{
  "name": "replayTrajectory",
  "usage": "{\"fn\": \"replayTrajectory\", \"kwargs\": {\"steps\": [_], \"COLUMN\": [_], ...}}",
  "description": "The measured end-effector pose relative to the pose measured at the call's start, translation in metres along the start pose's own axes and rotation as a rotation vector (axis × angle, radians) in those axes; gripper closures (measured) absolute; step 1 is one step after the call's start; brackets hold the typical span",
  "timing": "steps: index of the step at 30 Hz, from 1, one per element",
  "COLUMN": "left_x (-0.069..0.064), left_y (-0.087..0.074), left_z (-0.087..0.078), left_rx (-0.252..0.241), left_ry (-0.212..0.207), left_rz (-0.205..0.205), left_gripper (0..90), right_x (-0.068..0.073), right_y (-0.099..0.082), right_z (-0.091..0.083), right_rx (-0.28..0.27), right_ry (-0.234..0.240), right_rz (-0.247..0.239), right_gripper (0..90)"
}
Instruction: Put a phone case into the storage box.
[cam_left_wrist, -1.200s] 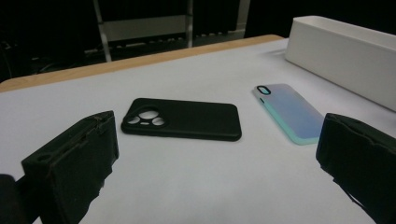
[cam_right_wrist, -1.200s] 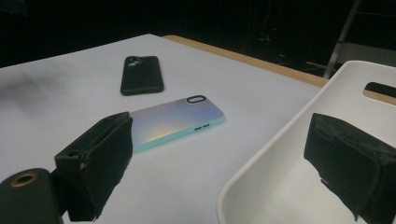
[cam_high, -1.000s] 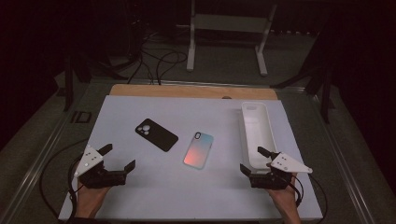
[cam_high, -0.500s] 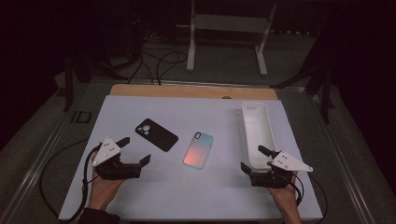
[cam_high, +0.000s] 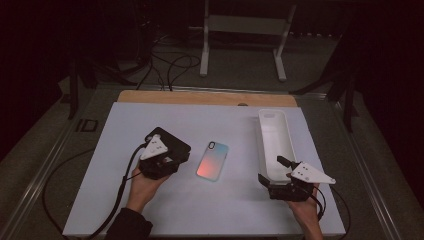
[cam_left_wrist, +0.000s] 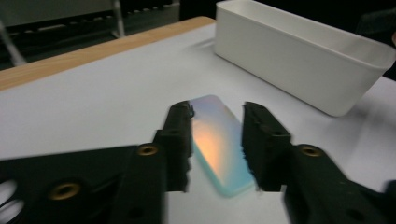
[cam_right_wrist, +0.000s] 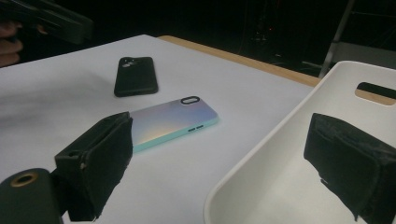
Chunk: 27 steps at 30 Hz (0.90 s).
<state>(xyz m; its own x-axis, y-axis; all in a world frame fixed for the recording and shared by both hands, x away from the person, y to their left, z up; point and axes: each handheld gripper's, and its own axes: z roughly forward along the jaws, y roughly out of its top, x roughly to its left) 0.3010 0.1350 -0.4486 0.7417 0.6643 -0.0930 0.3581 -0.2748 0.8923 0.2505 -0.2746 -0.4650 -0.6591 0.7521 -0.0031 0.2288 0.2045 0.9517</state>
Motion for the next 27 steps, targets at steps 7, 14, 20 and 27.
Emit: {"fn": "replayTrajectory", "kwargs": {"steps": [7, 14, 20, 27], "left_x": [-0.02, -0.043, -0.057, -0.068], "left_y": [0.005, -0.003, -0.013, -0.023], "left_z": [0.046, 0.09, 0.114, 0.129], "left_rx": [0.063, 0.154, 0.219, 0.292], "left_ry": [-0.045, -0.095, -0.132, -0.148], "left_rz": [0.035, 0.066, 0.083, 0.115], "left_gripper": [90.0, 90.0, 90.0, 90.0], "right_x": [0.0, 0.0, 0.0, 0.0], "right_y": [0.0, 0.0, -0.001, -0.001], "right_z": [0.0, 0.0, 0.0, 0.001], "right_rx": [0.0, 0.0, 0.001, 0.002], "right_ry": [0.001, 0.003, 0.002, 0.004], "right_rz": [-0.004, -0.004, -0.008, -0.008], "right_gripper": [8.1, 8.2, 8.1, 8.2]}}
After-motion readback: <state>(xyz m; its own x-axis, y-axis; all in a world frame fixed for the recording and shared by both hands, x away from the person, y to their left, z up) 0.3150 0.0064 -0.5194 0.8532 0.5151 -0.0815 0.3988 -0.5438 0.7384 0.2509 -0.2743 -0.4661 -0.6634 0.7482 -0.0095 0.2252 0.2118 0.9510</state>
